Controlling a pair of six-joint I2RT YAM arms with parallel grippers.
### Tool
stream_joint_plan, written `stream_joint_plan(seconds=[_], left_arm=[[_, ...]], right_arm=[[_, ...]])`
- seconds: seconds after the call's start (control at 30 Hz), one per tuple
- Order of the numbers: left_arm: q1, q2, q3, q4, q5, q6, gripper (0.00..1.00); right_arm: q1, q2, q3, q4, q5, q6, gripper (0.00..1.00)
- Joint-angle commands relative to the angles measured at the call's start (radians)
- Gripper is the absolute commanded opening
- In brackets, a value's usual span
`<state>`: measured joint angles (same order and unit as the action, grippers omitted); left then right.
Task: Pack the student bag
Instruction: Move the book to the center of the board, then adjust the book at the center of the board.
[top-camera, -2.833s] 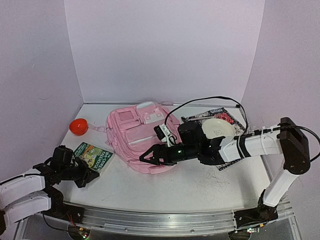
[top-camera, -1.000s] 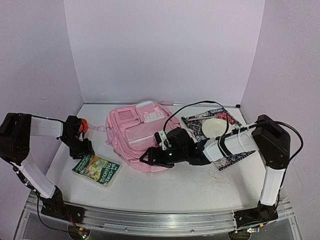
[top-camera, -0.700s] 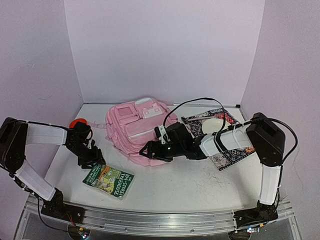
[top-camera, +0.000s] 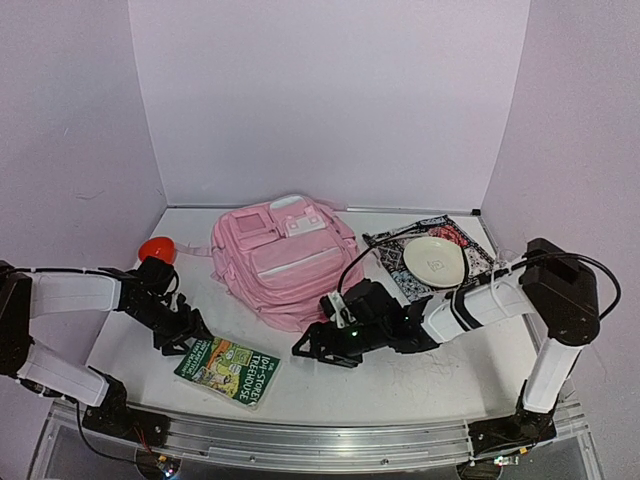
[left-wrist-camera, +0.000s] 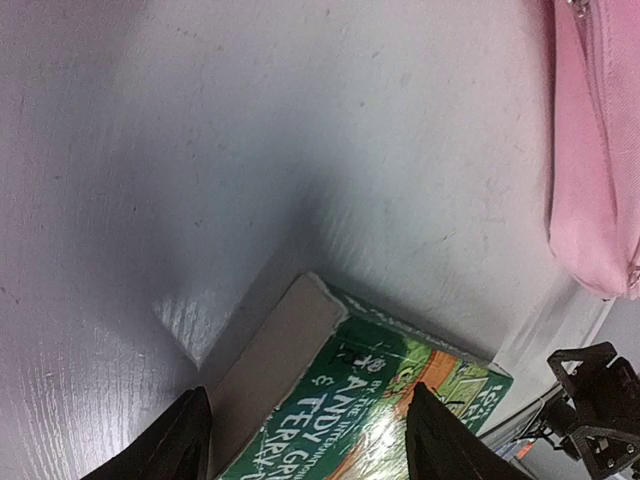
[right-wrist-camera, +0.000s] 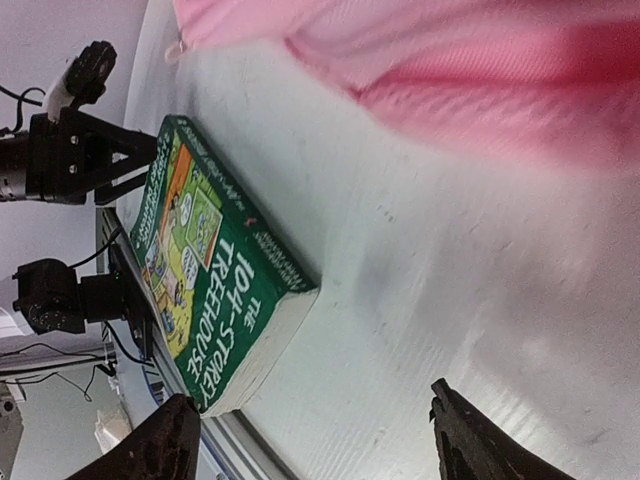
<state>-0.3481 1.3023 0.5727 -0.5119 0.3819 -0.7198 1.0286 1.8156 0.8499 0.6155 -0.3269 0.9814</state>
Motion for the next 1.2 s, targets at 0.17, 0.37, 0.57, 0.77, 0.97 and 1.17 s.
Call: stream_joint_plan(seconds=[0.17,0.37,0.57,0.77,0.97,1.17], left_arm=[[-0.013,0.009,-0.016,-0.035,0.111,0.043,0.68],[-0.048,0.003,-0.01,-0.004,0.162,0.004,0.67],[-0.129,0.027,0.01,0.078,0.189,-0.065,0.67],[-0.234,0.106,0.074,0.155,0.188,-0.115,0.67],[-0.283,0.158,0.159,0.171,0.141,-0.113,0.67],[-0.329,0.167,0.181,0.153,0.047,-0.078,0.67]], right_arm=[[0.08,0.131,0.114,0.033,-0.064,0.098,0.68],[0.097,0.206,0.2,0.041,-0.082,0.118,0.55],[0.081,0.211,0.235,0.04,-0.044,0.124,0.48],[0.024,0.206,0.277,0.04,-0.023,0.103,0.45],[-0.043,0.188,0.29,0.027,-0.001,0.075,0.47],[-0.09,0.122,0.211,0.016,0.03,0.053,0.53]])
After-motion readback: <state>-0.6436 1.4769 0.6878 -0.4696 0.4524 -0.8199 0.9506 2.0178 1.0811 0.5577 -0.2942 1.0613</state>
